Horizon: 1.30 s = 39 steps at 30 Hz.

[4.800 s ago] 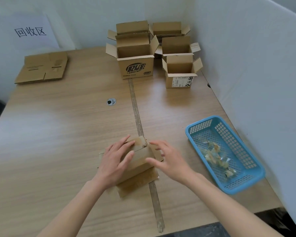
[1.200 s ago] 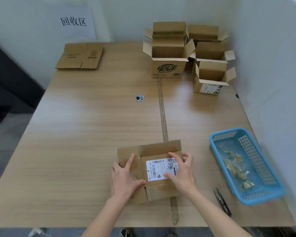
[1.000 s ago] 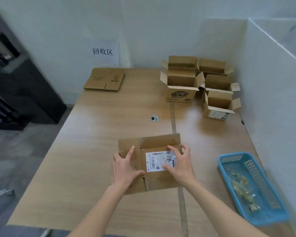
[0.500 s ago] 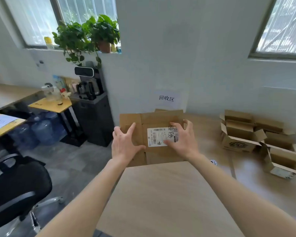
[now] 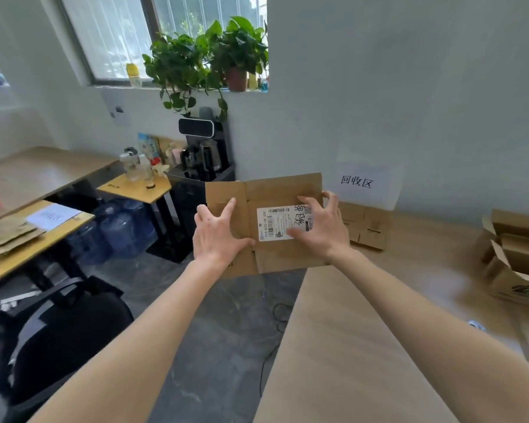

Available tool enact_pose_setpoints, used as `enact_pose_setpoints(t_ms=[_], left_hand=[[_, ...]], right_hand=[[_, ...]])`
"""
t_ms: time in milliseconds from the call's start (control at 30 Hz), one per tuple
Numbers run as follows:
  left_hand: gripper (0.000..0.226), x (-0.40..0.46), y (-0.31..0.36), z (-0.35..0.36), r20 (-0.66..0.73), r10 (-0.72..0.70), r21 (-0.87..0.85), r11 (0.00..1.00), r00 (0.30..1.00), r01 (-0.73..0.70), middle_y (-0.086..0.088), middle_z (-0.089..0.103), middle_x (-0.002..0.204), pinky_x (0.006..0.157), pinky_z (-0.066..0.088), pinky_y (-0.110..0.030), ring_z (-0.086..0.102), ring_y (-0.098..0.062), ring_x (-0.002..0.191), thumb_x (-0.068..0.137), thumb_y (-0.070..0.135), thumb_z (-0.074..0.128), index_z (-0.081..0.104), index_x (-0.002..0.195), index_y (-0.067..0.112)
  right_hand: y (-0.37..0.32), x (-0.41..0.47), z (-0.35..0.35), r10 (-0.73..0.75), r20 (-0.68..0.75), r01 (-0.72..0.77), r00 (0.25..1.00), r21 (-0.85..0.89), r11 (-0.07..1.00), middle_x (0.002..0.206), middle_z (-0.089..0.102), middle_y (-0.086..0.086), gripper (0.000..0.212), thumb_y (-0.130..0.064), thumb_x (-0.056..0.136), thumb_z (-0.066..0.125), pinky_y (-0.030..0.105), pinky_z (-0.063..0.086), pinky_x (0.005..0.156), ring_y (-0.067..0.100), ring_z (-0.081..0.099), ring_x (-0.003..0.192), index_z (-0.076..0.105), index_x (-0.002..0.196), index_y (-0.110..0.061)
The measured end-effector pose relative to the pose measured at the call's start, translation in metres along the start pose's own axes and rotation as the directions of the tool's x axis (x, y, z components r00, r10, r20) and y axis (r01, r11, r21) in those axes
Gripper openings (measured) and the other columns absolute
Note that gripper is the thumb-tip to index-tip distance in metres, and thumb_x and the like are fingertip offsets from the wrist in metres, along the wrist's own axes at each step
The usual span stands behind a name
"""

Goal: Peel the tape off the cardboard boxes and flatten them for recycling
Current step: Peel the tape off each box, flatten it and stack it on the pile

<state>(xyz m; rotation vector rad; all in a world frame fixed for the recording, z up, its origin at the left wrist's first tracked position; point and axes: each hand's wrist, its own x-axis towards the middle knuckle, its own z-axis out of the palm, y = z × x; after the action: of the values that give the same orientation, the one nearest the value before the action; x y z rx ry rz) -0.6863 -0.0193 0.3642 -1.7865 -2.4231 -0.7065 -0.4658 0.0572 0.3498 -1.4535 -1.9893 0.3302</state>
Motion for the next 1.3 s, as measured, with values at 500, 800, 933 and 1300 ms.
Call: enact_pose_setpoints(t_ms=[500, 800, 933, 1300], left_hand=[[0.113, 0.148, 0.038, 0.117, 0.293, 0.202, -0.028, 0.979, 0.934, -0.203, -0.011, 0.033, 0.127, 0.085, 0.053, -0.035, 0.04, -0.024, 0.115, 0.068, 0.064, 0.084, 0.022, 0.159, 0.04], [0.113, 0.209, 0.109, 0.271, 0.487, 0.354, -0.132, 0.933, 0.798, -0.333, -0.007, 0.033, 0.128, 0.085, 0.051, -0.034, 0.041, -0.024, 0.118, 0.065, 0.064, 0.085, 0.022, 0.157, 0.044], [0.113, 0.239, 0.124, 0.361, 0.592, 0.354, -0.148, 0.931, 0.724, -0.334, -0.01, 0.029, 0.135, 0.093, 0.051, -0.037, 0.04, -0.026, 0.123, 0.066, 0.064, 0.085, 0.021, 0.157, 0.044], [0.113, 0.356, 0.197, 0.577, 0.637, 0.369, -0.214, 0.928, 0.677, -0.305, -0.017, 0.024, 0.148, 0.102, 0.046, -0.044, 0.034, -0.033, 0.136, 0.068, 0.068, 0.08, 0.018, 0.158, 0.041]], right_hand=[[0.088, 0.078, 0.054, 0.355, -0.003, -0.355, 0.935, -0.006, 0.935, 0.157, 0.017, 0.01, 0.08, -0.047, 0.072, 0.084, 0.043, 0.041, 0.109, 0.031, 0.03, 0.146, 0.049, 0.143, -0.037], [0.201, 0.092, 0.083, 0.62, -0.06, -0.622, 0.782, -0.017, 0.783, 0.158, 0.017, 0.005, 0.082, -0.039, 0.075, 0.085, 0.03, 0.043, 0.1, 0.02, 0.038, 0.14, 0.047, 0.147, -0.034], [0.26, 0.116, 0.12, 0.718, -0.022, -0.716, 0.695, -0.104, 0.69, 0.156, 0.018, 0.004, 0.081, -0.047, 0.077, 0.081, 0.039, 0.047, 0.103, 0.023, 0.036, 0.141, 0.042, 0.148, -0.042], [0.466, 0.245, 0.203, 0.75, -0.051, -0.744, 0.66, -0.184, 0.642, 0.159, 0.014, 0.001, 0.079, -0.058, 0.077, 0.078, 0.047, 0.047, 0.101, 0.027, 0.032, 0.143, 0.042, 0.145, -0.043]])
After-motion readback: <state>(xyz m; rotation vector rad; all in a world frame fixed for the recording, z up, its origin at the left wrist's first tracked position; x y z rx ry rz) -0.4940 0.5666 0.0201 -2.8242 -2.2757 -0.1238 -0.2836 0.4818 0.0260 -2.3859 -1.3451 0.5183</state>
